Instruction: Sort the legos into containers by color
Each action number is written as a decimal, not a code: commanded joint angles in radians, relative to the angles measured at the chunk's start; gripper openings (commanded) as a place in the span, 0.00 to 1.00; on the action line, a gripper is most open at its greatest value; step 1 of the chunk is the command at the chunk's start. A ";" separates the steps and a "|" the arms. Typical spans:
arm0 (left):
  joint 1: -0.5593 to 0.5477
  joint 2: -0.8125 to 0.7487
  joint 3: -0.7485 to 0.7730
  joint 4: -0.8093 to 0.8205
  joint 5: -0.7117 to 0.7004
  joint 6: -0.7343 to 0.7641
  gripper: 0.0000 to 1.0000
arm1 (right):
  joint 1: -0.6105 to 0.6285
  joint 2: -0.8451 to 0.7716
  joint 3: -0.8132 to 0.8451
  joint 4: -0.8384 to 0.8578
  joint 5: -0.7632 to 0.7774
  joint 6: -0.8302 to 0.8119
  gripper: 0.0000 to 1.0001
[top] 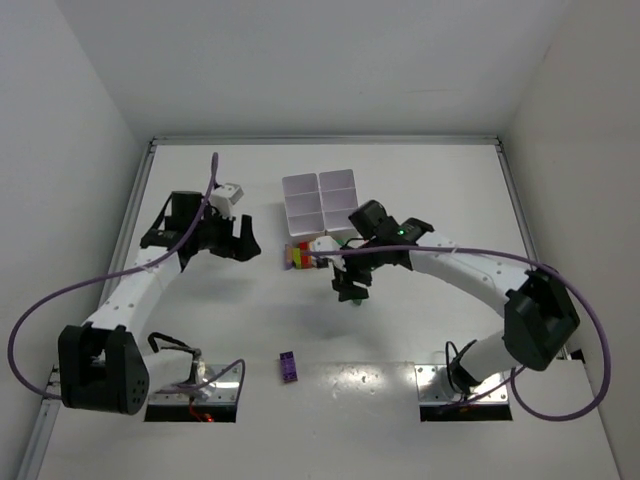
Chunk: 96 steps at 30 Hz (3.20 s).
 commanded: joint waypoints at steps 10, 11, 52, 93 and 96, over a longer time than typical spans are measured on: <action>0.072 -0.404 -0.046 -0.052 -0.472 -0.126 0.96 | 0.232 0.082 0.155 0.037 -0.169 0.634 0.60; 0.072 -0.420 -0.046 -0.065 -0.472 -0.112 0.97 | 0.282 0.000 0.109 0.129 -0.156 0.616 0.60; 0.551 -0.009 0.220 -0.487 0.268 0.397 1.00 | 0.580 0.396 0.229 -0.213 -0.139 -1.053 0.60; 0.530 -0.231 0.093 -0.195 0.398 0.188 0.95 | 0.314 0.266 0.345 -0.195 -0.183 -0.422 0.03; 0.482 -0.269 0.082 -0.147 0.407 0.116 0.92 | 0.177 0.194 0.332 -0.095 -0.235 -0.132 0.02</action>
